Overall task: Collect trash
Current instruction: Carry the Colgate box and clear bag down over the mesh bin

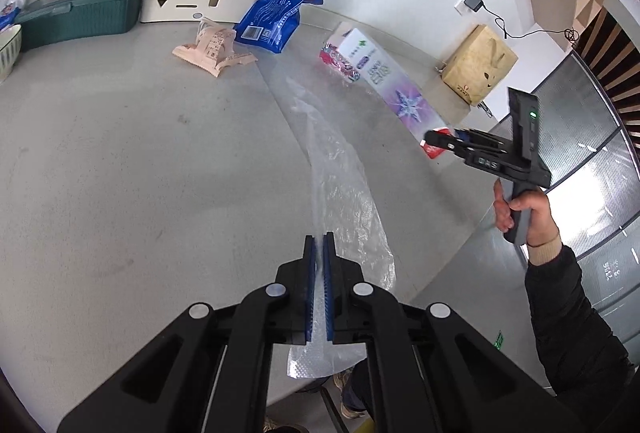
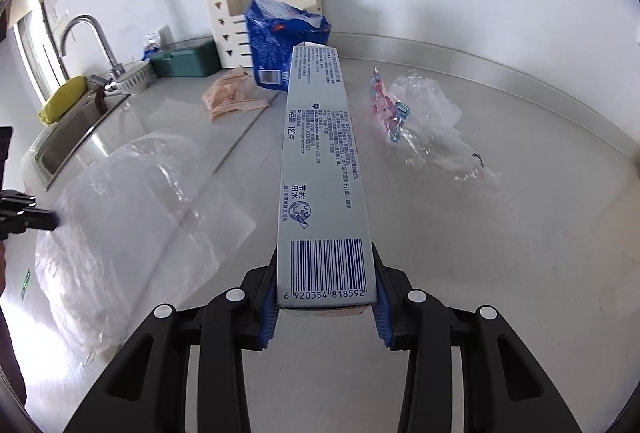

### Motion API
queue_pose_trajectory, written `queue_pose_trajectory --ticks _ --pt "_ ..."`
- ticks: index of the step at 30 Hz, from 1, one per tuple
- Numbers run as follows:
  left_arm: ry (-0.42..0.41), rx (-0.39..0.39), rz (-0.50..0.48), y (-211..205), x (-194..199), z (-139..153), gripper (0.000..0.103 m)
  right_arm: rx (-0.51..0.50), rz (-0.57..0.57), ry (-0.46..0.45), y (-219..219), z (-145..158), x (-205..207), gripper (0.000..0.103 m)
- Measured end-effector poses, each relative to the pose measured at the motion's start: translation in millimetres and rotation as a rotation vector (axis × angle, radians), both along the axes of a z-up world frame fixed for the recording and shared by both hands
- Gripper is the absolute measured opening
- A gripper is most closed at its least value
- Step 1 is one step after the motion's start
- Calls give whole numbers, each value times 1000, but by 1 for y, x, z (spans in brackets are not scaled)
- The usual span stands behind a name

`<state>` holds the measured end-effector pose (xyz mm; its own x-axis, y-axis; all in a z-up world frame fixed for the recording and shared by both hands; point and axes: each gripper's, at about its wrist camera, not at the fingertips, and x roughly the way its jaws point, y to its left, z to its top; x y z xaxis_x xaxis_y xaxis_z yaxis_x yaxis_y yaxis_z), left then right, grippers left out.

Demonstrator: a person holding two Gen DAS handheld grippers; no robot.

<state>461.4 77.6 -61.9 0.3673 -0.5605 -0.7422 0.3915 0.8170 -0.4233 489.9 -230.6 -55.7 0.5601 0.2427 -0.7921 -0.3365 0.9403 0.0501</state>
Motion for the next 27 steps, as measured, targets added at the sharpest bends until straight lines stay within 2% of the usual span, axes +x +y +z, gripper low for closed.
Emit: queue_pose_trajectory --ticks 5,17,23,27 --pt "-8 -10 -25 -3 -49 5 4 14 31 -38 -6 20 -75 42" --pt "-13 -89 -45 -11 -168 -11 3 46 93 -91 -13 51 -242 42" --pt "-8 -96 -51 -12 -226 -30 3 63 121 -73 -18 41 -307 42" --pt "22 -108 -55 -13 -256 -52 3 146 127 -22 -25 15 -332 42"
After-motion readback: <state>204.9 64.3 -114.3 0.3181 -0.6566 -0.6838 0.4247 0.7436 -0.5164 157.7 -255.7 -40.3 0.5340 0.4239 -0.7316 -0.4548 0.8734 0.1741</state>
